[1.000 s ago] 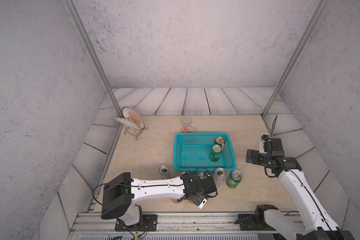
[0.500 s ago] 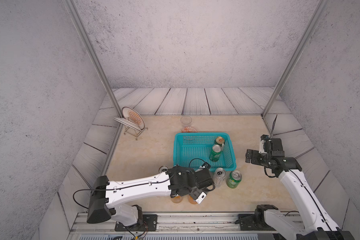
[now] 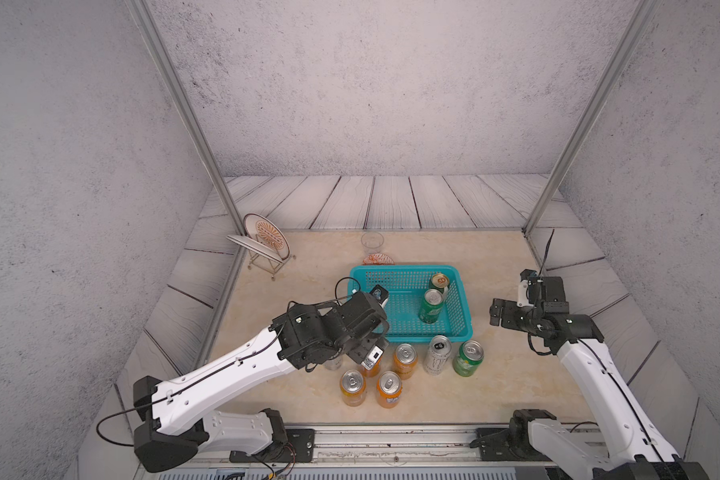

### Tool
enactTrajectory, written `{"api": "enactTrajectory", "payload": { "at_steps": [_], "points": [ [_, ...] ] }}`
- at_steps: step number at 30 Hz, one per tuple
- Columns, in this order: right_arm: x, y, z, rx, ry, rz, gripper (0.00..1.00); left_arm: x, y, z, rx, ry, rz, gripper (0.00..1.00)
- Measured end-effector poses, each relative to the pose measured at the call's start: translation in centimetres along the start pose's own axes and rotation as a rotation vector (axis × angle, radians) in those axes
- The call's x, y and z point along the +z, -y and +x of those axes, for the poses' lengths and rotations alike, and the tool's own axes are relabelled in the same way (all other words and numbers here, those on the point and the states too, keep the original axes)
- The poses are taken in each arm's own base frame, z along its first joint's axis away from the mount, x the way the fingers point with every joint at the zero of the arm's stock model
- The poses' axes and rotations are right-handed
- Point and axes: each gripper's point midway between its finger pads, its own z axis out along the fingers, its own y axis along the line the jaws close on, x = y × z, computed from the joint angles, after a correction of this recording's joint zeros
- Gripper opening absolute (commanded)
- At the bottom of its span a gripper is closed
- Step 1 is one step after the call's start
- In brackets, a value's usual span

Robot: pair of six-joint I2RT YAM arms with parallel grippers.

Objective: Take out the drinks from the basket
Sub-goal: Place the drink at the center of the board, then pick up the drink from the basket.

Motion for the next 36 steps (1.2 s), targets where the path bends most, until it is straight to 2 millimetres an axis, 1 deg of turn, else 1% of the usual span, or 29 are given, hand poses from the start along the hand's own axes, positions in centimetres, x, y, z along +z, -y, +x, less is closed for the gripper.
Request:
{"api": "enactTrajectory", "payload": {
  "at_steps": [6, 14, 19, 22, 27, 30, 33, 36],
  "points": [
    [0.0, -0.1, 0.0, -0.001, 0.000, -0.003, 0.99, 0.6, -3.7, -0.2, -0.035, -0.024, -0.041, 0.99],
    [0.0, -0.1, 0.0, -0.003, 0.000, -0.003, 0.99, 1.1, -9.8, -0.8, -0.096, -0.013, -0.133, 0.99],
    [0.0, -0.1, 0.0, -0.003, 0.000, -0.003, 0.99, 1.3, -13.7, -1.2, -0.170, 0.023, -0.187, 0.99],
    [0.0, -0.1, 0.0, -0.003, 0.000, -0.003, 0.99, 2.0, -15.7, -1.0, -0.227, 0.038, -0.202, 0.99],
    [0.0, -0.2, 0.0, -0.003, 0.000, -0.013, 0.99, 3.3, -18.1, 0.0, -0.316, 0.051, -0.211, 0.99],
    [0.0, -0.5, -0.2, -0.005, 0.005, -0.030, 0.99, 4.3, -19.4, 1.1, -0.378, 0.053, -0.212, 0.99],
    [0.0, -0.8, -0.2, -0.011, 0.008, -0.047, 0.99, 4.9, -20.3, 1.9, -0.435, 0.058, -0.213, 0.99],
    [0.0, -1.3, -0.2, -0.020, 0.003, -0.075, 0.99, 5.3, -20.9, 2.2, -0.477, 0.081, -0.210, 0.99]
  ]
}}
